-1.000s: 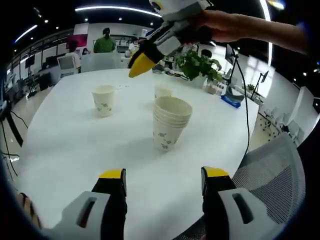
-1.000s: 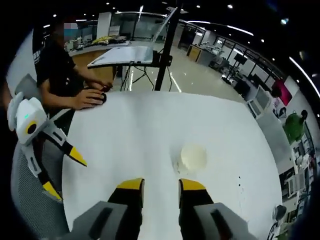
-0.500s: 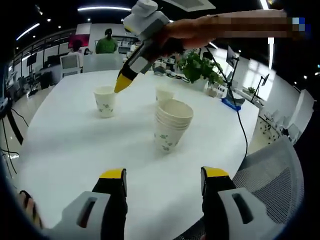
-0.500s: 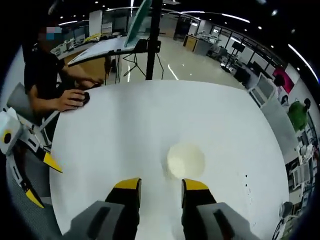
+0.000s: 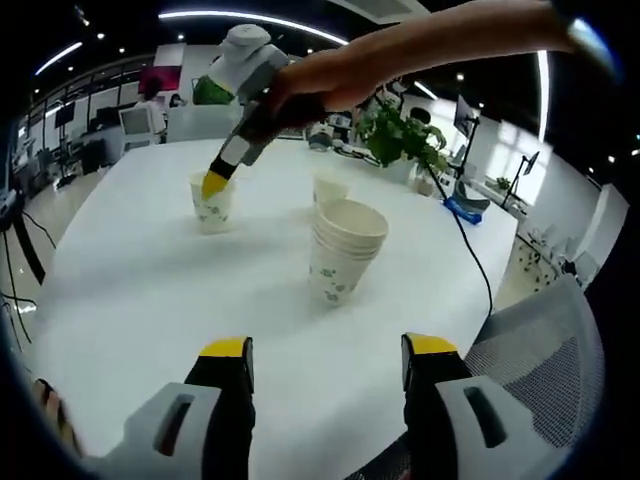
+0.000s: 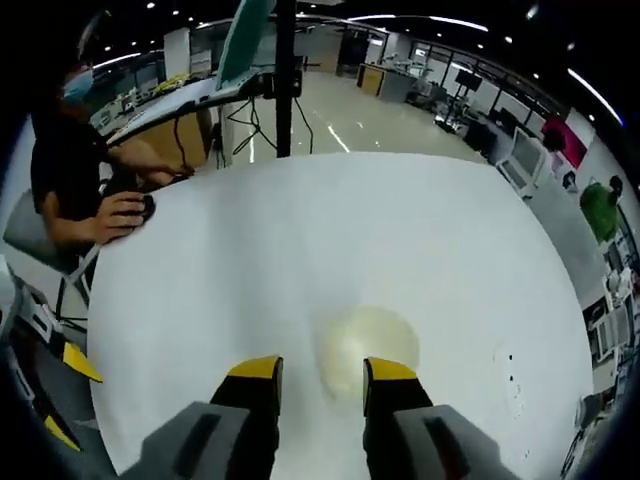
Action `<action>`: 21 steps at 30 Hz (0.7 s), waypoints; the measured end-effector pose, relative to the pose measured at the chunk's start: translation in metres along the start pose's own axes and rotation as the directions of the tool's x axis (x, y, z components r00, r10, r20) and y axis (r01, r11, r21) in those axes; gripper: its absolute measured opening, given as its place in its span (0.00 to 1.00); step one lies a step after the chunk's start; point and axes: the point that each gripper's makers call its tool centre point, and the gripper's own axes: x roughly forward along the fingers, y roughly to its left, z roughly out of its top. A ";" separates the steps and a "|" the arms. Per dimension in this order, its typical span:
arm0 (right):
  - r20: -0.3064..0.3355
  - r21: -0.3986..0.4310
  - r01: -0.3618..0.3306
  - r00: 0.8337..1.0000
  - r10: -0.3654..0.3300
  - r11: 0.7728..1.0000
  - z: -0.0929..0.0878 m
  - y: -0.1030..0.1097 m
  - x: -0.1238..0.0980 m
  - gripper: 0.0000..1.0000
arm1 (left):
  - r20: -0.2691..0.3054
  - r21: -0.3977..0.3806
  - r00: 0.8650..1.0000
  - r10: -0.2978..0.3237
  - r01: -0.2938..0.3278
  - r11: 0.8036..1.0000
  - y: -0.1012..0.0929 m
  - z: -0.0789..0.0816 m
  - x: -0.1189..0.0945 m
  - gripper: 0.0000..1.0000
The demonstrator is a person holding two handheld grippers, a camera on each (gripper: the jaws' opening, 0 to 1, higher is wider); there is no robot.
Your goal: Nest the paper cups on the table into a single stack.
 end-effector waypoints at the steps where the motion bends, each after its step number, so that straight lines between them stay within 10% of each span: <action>1: -0.005 -0.001 0.000 1.000 0.000 1.000 -0.001 0.001 0.002 0.30 | -0.001 0.001 1.000 -0.001 0.001 1.000 0.000 0.000 0.000 0.58; 5: -0.068 -0.027 -0.001 0.998 -0.001 1.000 -0.017 0.016 0.006 0.21 | -0.003 -0.003 1.000 0.002 -0.002 1.000 0.001 -0.001 0.000 0.58; 7: -0.092 -0.061 -0.016 0.996 0.011 0.998 -0.025 0.015 0.013 0.00 | -0.002 -0.006 1.000 0.006 -0.006 1.000 0.002 -0.001 -0.001 0.58; 21: -0.036 -0.155 -0.014 0.999 0.009 0.988 -0.013 0.015 -0.008 0.00 | -0.005 0.007 1.000 0.004 -0.004 1.000 0.000 0.000 0.000 0.58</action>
